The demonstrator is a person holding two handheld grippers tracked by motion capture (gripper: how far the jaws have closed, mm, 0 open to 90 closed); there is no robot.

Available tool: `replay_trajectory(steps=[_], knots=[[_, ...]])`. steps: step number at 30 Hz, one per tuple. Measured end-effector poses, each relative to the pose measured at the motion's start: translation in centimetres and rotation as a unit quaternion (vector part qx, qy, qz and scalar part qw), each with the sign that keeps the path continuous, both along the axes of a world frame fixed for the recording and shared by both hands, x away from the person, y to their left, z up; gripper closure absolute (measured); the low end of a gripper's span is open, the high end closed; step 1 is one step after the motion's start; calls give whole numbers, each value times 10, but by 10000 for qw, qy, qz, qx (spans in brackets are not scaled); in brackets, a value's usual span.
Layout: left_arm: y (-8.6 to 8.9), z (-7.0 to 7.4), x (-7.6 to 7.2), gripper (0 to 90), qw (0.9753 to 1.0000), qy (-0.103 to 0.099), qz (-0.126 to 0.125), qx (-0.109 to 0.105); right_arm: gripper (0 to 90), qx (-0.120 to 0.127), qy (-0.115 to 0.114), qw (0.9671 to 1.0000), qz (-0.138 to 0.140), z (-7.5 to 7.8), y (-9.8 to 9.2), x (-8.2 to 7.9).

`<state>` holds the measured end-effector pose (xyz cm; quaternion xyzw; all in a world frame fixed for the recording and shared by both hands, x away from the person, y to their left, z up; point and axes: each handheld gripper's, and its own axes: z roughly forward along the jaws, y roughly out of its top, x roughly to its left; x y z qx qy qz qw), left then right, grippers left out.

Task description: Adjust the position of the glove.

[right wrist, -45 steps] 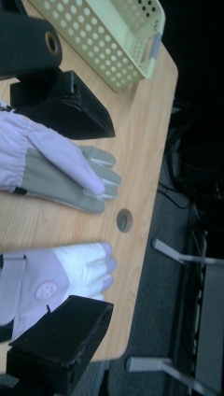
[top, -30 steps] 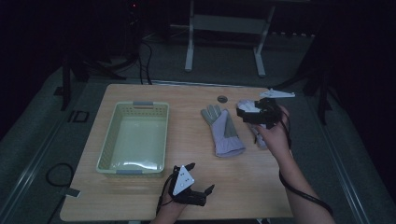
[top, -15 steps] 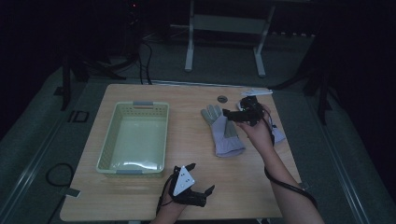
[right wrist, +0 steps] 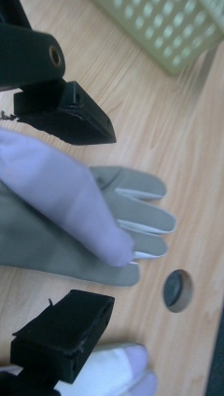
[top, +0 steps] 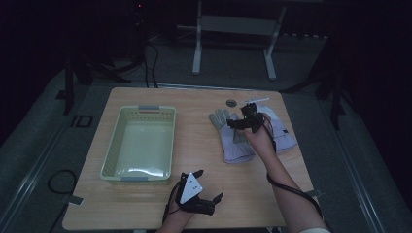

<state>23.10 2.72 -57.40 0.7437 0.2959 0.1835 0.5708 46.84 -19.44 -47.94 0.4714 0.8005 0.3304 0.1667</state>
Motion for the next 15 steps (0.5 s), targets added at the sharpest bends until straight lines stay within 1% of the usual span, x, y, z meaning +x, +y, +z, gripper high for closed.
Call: replay_trajectory(steps=[1, 3, 5, 7, 8, 10, 11, 12, 13, 15], knots=[[0, 0, 0, 11, 10000, 1, -4, -1, 191, -8, 71, 10000, 10, -4, 0, 1], [0, 0, 0, 11, 10000, 3, -9, -2, 193, -54, 128, 9999, -2, -10, 1, 3], [0, 0, 0, 11, 10000, 15, -22, -20, 227, -67, 179, 9998, -24, -16, 1, 6], [0, 0, 0, 11, 10000, 11, -29, -21, 245, -26, 276, 9996, -59, -23, 1, 9], [0, 0, 0, 11, 10000, 13, -39, -16, 270, -64, 321, 9994, -74, -27, 0, 11], [0, 0, 0, 11, 10000, 4, -39, -3, 275, -140, 417, 9990, -85, -33, 0, 14], [0, 0, 0, 11, 10000, 4, -39, -3, 275, -140, 417, 9990, -85, -33, 0, 14], [0, 0, -1, 11, 10000, -3, -39, 6, 303, -171, 452, 9988, -89, -36, 0, 15], [0, 0, -1, 11, 10000, -3, -39, 3, 326, -177, 539, 9982, -172, -40, 0, 16], [0, 0, 0, 11, 10000, 6, -47, -10, 346, -124, 602, 9980, -172, -42, -1, 18]])
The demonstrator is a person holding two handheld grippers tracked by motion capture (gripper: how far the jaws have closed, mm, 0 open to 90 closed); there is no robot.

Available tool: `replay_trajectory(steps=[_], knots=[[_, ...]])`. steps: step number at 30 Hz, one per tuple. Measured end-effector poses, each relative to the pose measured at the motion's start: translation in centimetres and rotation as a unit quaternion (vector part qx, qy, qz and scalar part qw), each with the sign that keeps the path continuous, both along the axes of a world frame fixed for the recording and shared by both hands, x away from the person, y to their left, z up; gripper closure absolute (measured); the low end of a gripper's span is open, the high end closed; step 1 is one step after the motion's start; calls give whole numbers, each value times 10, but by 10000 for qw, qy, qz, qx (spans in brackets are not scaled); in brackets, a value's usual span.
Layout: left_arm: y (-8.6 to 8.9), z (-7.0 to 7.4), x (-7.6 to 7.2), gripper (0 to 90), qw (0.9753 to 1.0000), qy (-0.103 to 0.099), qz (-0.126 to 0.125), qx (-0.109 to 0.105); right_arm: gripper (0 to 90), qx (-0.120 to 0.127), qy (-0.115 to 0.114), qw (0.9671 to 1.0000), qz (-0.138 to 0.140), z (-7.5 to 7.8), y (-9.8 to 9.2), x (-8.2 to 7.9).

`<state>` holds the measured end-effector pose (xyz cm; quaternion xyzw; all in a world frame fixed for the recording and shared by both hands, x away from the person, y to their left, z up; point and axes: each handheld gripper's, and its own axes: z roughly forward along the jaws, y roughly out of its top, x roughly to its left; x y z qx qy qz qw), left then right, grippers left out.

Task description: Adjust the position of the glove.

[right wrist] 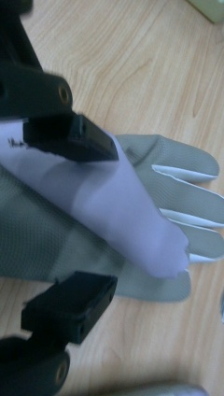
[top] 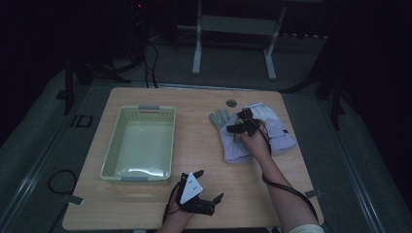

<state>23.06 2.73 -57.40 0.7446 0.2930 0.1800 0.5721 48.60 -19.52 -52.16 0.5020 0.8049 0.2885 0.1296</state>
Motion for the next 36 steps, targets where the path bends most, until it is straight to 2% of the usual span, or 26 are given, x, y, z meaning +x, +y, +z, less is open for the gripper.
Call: replay_trajectory(steps=[4, 10, 15, 16, 20, 23, 27, 30, 36], knots=[[0, 0, 0, 11, 10000, -11, 2, 15, 441, 26, 153, 9999, -30, -4, -1, 2], [0, 0, 0, 11, 10000, -7, -4, 16, 460, -108, 343, 9993, 86, -11, 2, 6], [0, 0, 0, 11, 10000, -11, 3, 21, 524, 84, 474, 9988, 88, -12, -1, 9], [0, 0, 0, 11, 10000, -8, 6, 19, 593, 141, 525, 9984, 124, -12, -2, 9], [0, 0, 0, 11, 10000, -3, 14, 17, 744, 200, 626, 9978, 31, -11, 0, 9], [0, 0, 0, 11, 10000, -2, 20, 10, 812, 464, 713, 9963, -110, -7, -3, 7], [0, 0, -1, 11, 10000, -12, 36, -23, 830, 547, 585, 9966, -197, 3, -1, 1], [1, 0, -1, 11, 10000, -17, 63, -53, 834, 648, 448, 9966, -244, 20, 3, -8], [2, 0, -2, 11, 9998, -74, 147, -84, 838, 922, 122, 9945, -473, 55, 7, -30]])
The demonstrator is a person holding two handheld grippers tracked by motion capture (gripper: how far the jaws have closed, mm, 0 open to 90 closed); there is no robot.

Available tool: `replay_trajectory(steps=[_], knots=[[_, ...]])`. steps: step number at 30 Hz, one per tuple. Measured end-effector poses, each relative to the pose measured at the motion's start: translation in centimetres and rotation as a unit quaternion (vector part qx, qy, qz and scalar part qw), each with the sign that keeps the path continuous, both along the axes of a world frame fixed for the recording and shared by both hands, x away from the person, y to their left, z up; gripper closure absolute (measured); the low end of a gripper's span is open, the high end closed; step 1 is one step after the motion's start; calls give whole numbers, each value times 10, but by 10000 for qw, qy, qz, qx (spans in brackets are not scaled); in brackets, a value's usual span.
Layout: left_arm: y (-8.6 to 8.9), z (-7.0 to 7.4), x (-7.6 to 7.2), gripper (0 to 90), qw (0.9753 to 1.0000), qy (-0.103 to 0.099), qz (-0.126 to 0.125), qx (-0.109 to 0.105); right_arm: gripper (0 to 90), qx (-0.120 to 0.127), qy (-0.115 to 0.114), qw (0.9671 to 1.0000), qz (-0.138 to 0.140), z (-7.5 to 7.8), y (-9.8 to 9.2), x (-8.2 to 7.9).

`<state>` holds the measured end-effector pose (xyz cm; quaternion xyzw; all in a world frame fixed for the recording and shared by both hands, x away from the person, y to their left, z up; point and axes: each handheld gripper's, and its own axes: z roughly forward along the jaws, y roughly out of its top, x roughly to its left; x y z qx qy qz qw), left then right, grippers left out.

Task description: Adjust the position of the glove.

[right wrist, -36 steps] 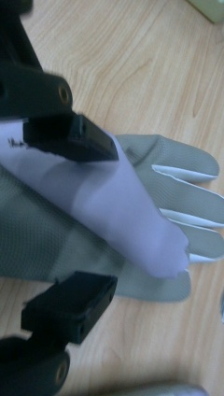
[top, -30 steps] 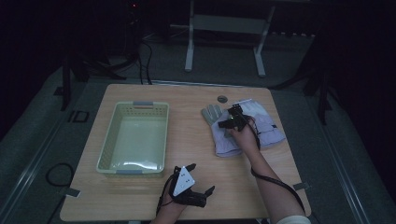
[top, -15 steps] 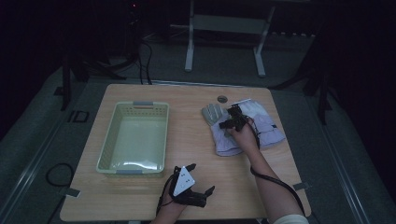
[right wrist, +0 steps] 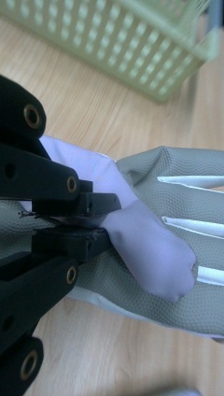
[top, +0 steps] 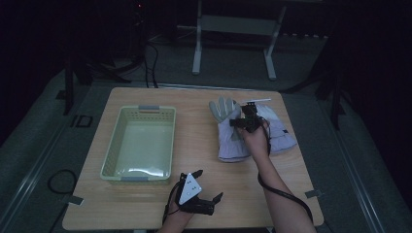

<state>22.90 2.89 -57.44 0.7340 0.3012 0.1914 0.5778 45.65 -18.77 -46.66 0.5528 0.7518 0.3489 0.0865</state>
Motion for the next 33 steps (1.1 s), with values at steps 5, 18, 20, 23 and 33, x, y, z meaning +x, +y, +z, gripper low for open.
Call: replay_trajectory(steps=[5, 18, 20, 23, 33], knots=[[0, 0, -3, 10, 9998, -92, 167, -34, 837, 131, -294, 9994, -132, 30, 8, -18], [-3, 0, -6, 9, 9981, -273, 483, 253, 835, 193, -94, 9992, -325, 8, 25, -50], [-2, 0, -6, 9, 9983, -252, 480, 228, 835, 314, 34, 9987, -392, -1, 25, -51], [-2, 0, -5, 9, 9985, -234, 462, 199, 835, 335, 202, 9984, -420, -15, 30, -54], [-3, 0, -6, 9, 9986, -243, 400, 228, 829, 37, 382, 9978, -544, -49, 48, -55]])
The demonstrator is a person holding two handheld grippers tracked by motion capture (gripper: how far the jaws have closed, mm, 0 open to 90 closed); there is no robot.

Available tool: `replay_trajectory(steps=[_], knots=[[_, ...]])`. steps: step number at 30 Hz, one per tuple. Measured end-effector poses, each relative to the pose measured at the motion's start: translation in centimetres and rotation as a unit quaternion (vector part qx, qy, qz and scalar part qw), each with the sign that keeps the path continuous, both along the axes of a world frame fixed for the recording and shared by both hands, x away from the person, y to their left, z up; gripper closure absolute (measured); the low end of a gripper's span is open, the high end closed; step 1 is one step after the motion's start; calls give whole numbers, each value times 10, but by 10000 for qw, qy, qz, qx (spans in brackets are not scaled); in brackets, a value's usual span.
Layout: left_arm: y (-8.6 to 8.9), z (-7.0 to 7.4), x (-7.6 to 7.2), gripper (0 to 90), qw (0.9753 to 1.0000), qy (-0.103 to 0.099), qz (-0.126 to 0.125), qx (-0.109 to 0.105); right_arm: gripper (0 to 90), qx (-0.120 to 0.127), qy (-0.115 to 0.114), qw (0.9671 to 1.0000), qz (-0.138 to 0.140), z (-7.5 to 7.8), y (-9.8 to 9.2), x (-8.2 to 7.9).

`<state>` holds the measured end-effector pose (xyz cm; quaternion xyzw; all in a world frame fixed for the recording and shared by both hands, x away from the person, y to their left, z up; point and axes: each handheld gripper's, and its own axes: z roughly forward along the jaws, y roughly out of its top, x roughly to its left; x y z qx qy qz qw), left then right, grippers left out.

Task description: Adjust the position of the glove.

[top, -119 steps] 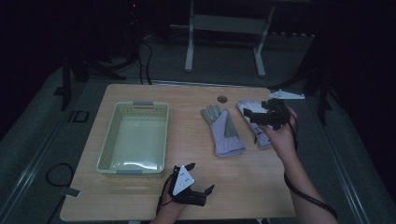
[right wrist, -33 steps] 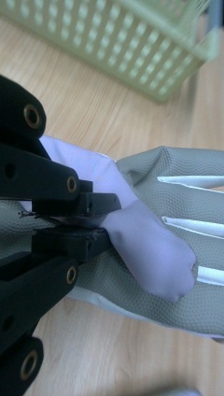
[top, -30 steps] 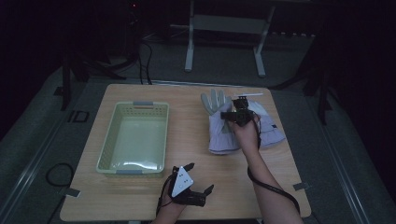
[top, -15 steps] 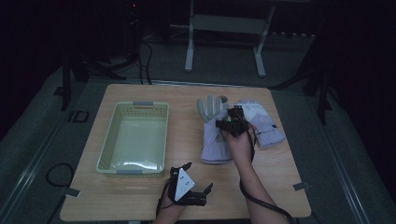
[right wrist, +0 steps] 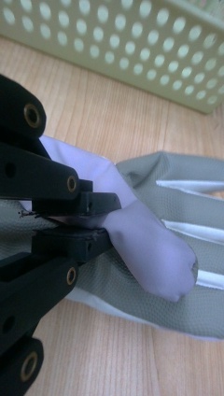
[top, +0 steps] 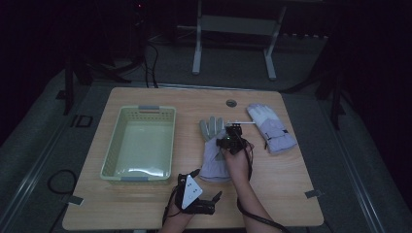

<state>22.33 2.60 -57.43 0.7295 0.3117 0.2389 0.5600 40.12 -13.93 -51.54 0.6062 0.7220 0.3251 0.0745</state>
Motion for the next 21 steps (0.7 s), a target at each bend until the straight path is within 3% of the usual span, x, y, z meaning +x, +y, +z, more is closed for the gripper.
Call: replay_trajectory(steps=[6, 12, 16, 21], knots=[[0, 0, 0, 9, 10000, 15, -40, -20, 795, -324, -9, 9995, 23, -17, 5, 6], [0, 0, 1, 10, 9999, 56, -64, -55, 744, -207, 53, 9997, 86, -20, 3, 11], [1, 0, 2, 10, 9999, 67, -77, -68, 642, -102, 39, 9999, 133, -11, -3, 11], [1, 0, 2, 10, 9999, 61, -100, -60, 495, -138, -427, 9983, 376, 2, -11, 7]])
